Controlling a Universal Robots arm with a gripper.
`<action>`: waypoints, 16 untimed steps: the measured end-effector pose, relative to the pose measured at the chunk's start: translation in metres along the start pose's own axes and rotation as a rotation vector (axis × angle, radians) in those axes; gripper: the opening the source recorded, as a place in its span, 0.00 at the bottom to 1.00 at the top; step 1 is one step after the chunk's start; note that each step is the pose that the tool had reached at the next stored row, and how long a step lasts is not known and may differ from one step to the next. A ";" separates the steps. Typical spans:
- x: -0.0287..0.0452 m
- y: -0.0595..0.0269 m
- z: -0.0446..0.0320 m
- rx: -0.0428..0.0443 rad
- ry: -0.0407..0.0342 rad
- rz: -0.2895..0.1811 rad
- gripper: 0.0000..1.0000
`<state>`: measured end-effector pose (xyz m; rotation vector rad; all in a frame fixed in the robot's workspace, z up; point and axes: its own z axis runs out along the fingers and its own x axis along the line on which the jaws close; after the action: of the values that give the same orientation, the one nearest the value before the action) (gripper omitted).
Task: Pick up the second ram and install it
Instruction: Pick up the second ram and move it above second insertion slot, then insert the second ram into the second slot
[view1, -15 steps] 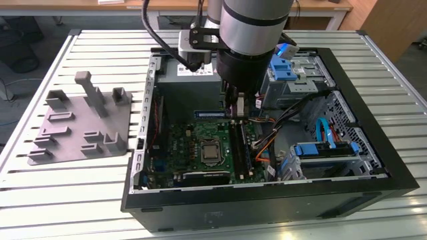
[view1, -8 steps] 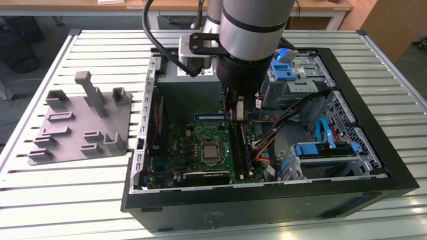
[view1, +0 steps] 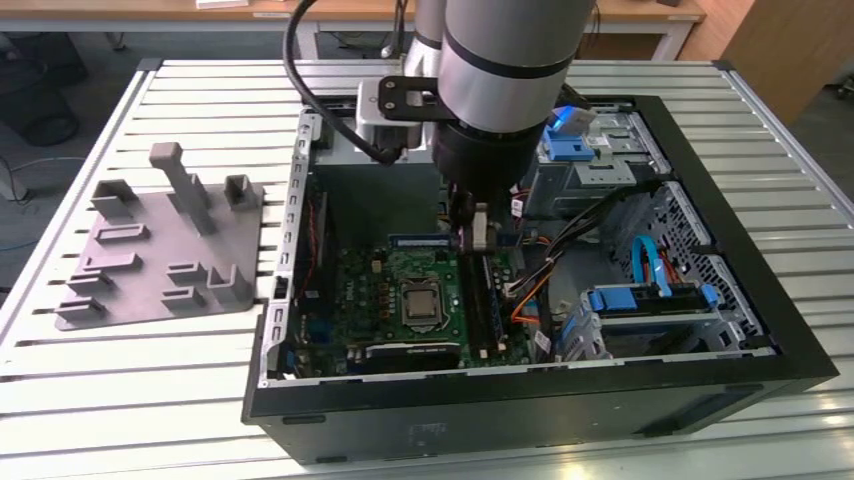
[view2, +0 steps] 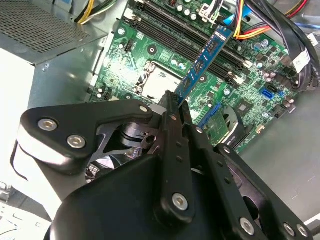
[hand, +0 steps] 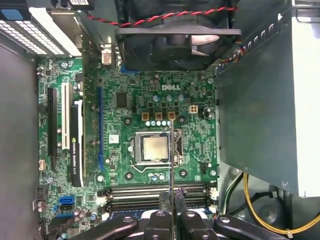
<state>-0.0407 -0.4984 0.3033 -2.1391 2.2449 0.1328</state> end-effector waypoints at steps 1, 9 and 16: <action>0.0003 0.0000 0.0003 0.0000 -0.0001 0.000 0.14; 0.0004 0.0000 0.0013 0.0000 -0.0001 0.000 0.14; 0.0004 0.0000 0.0014 0.0000 0.0000 0.000 0.14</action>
<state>-0.0407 -0.4988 0.3019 -2.1392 2.2448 0.1328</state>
